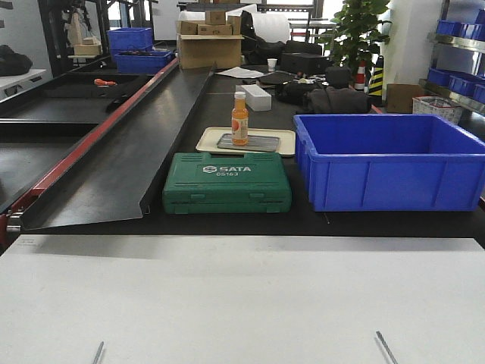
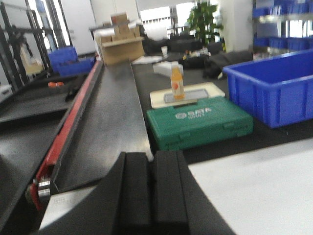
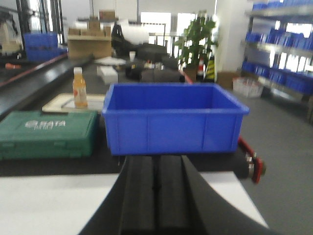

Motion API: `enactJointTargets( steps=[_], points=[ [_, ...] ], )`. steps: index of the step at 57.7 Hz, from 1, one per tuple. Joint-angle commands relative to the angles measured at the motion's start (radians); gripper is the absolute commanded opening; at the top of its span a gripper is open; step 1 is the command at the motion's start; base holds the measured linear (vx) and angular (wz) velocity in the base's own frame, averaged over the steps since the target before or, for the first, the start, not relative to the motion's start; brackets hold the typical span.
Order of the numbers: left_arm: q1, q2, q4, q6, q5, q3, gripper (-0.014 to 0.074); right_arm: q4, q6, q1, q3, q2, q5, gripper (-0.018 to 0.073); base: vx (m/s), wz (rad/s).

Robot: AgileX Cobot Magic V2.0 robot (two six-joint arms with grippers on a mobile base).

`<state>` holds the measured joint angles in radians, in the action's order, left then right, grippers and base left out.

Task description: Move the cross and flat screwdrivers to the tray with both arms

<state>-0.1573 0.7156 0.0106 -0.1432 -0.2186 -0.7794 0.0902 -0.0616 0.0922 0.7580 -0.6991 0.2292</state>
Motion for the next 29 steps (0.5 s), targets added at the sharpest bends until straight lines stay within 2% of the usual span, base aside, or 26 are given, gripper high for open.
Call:
enactJointTargets(
  steps=[1, 9, 15, 19, 29],
  points=[
    [-0.006, 0.068, -0.011, 0.009, 0.041, -0.037, 0.0003, -0.040, 0.004, 0.006, 0.032, -0.056, -0.039, -0.0008, 0.00, 0.00],
    [-0.006, 0.161, -0.027, 0.011, -0.025, -0.036, 0.0015, -0.059, 0.006, 0.006, 0.032, -0.118, -0.001, 0.0016, 0.00, 0.00],
    [-0.006, 0.208, -0.072, 0.011, -0.044, -0.036, 0.0070, -0.059, 0.007, 0.006, 0.032, -0.141, 0.019, 0.0095, 0.00, 0.00],
    [-0.006, 0.228, -0.105, 0.011, -0.046, -0.036, 0.0132, -0.059, 0.007, 0.006, 0.032, -0.146, 0.039, 0.0178, 0.00, 0.00],
    [-0.006, 0.259, -0.192, 0.011, -0.053, -0.036, 0.0380, -0.063, 0.006, 0.006, 0.032, -0.146, 0.067, 0.0494, 0.00, 0.00]
  ],
)
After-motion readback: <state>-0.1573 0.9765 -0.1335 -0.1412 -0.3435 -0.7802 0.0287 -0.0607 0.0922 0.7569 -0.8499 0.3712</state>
